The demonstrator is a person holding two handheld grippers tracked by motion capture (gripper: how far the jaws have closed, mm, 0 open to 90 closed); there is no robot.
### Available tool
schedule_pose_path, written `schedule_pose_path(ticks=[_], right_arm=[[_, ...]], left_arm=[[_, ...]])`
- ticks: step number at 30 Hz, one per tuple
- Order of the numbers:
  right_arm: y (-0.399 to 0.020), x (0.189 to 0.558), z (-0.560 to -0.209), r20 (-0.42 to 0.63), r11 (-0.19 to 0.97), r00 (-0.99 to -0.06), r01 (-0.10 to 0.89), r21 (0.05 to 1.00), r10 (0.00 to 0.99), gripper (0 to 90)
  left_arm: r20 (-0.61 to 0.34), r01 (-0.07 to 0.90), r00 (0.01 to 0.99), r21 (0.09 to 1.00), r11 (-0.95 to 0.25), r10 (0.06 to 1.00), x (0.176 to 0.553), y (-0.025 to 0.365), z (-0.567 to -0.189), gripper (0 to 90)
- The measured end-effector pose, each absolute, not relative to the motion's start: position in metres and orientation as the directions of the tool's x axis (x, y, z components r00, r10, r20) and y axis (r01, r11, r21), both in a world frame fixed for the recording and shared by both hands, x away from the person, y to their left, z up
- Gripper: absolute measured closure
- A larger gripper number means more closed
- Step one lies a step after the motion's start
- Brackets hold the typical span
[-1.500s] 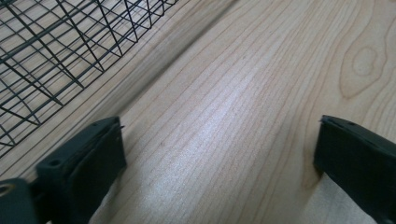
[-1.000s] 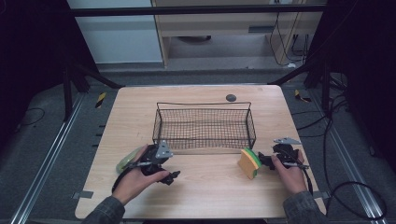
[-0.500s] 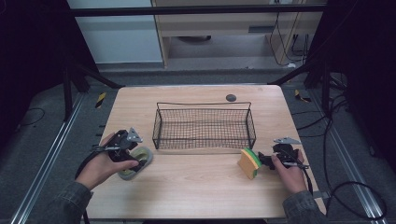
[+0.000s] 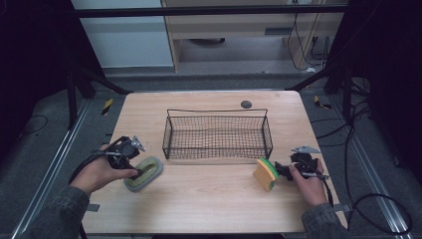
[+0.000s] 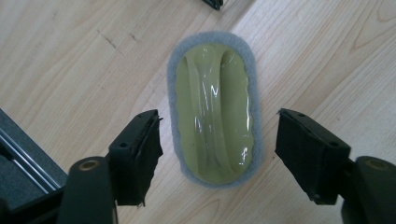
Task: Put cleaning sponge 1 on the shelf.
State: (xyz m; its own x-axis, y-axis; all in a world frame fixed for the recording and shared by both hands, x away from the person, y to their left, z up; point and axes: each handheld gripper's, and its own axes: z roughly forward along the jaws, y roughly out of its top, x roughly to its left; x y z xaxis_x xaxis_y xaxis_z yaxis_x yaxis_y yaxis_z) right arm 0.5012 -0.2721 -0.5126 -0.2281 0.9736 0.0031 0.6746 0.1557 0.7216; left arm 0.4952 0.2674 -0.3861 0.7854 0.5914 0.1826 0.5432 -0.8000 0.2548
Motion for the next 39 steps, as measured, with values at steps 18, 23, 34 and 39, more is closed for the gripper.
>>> schedule_pose_path(ticks=[18, 23, 34, 39], right_arm=[[-0.272, 0.503, -0.513, 0.000, 0.163, -0.237, 0.671, 0.723, 0.972, 0.4], [-0.272, 0.503, -0.513, 0.002, 0.163, -0.237, 0.671, 0.723, 0.971, 0.5], [-0.273, 0.503, -0.513, 0.002, 0.164, -0.239, 0.671, 0.724, 0.971, 0.4], [-0.273, 0.503, -0.513, 0.002, 0.165, -0.240, 0.670, 0.724, 0.971, 0.4]], left_arm=[[0.127, 0.618, 0.762, 0.151, -0.772, 0.635, 0.523, 0.254, -0.410, 48.7], [0.125, 0.623, 0.759, 0.146, -0.769, 0.639, 0.530, 0.251, -0.415, 51.8], [0.105, 0.631, 0.757, 0.136, -0.764, 0.645, 0.534, 0.254, -0.423, 58.6], [0.090, 0.631, 0.760, 0.137, -0.764, 0.644, 0.534, 0.256, -0.426, 60.8]])
